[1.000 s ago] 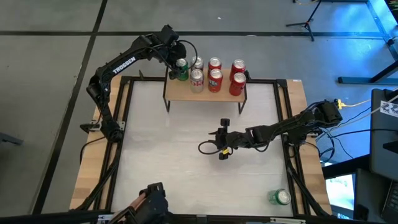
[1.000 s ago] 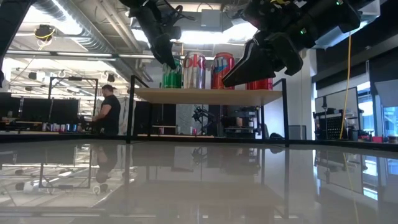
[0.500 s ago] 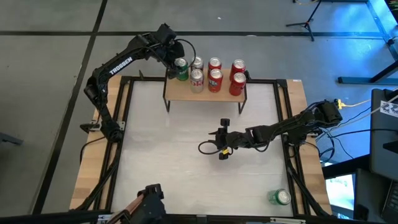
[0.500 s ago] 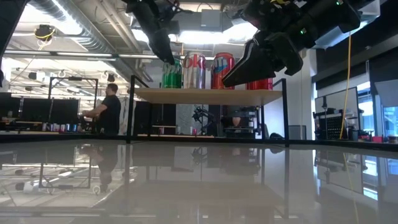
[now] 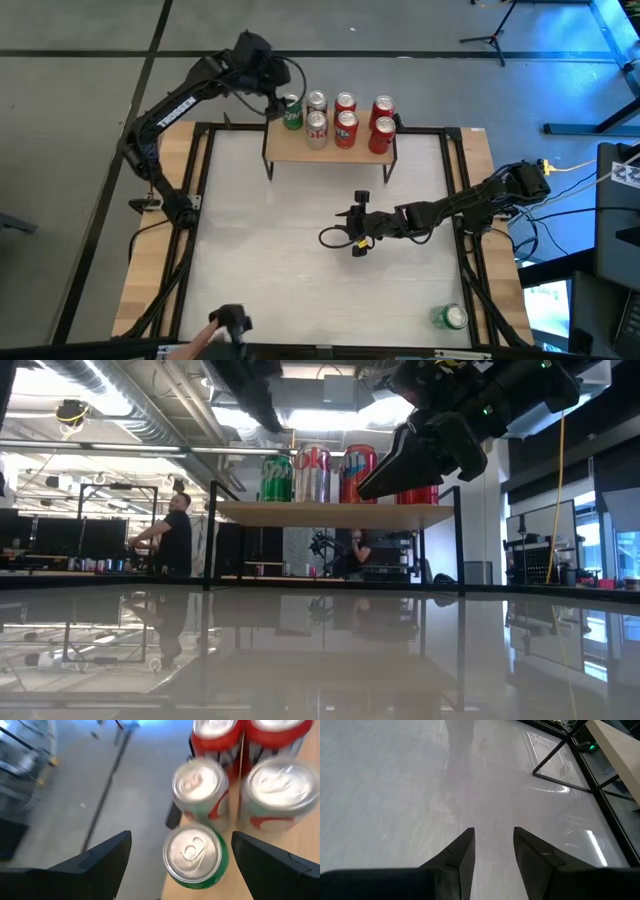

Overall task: Place canned beverage on shelf
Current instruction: Put the green soda can on the shelf and align with the other green soda can

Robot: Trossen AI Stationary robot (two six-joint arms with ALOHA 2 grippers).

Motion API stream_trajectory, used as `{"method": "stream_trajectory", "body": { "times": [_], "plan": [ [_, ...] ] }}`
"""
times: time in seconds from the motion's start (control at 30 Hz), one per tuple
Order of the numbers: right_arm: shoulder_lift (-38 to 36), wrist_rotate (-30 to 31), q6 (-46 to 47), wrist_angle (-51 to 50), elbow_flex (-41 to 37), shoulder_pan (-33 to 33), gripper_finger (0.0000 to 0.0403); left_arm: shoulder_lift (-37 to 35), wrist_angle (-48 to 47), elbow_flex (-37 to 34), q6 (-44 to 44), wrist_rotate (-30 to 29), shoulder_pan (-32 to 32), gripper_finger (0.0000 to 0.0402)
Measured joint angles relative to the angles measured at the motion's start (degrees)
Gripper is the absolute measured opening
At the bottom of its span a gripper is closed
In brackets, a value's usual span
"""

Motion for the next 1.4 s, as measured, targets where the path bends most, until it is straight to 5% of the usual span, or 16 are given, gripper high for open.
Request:
{"method": "stream_trajectory", "body": {
  "times": [0.23, 0.57, 0.83, 1.17, 1.27, 1.4],
  "plan": [
    [0.0, 0.0, 0.0, 0.2, 0.0, 0.0, 0.0133, -7.8, 1.6, 0.0, -2.7, -2.0, -4.1, 0.0332],
    [-0.1, -0.5, 0.0, 2.5, 0.6, 0.0, 0.0134, -19.4, -5.3, -5.5, -8.5, 6.5, -19.7, 0.0332],
    [-0.1, -0.8, 2.4, -6.1, 6.4, 2.0, 0.0168, -30.6, 8.7, -29.9, -20.3, -11.2, -41.3, 0.0332],
    [-0.1, -2.1, 12.8, -34.7, 21.2, 10.5, 0.0356, -30.3, 29.0, -50.1, -35.1, -35.7, -68.2, 0.0332],
    [-0.1, -4.6, 18.1, -44.2, 25.6, 13.3, 0.0393, -28.1, 38.4, -53.5, -37.5, -38.1, -72.8, 0.0332],
    [-0.1, -9.1, 27.6, -55.3, 30.0, 17.5, 0.0379, -23.5, 49.1, -55.6, -36.9, -38.3, -77.0, 0.0332]
  ]
}}
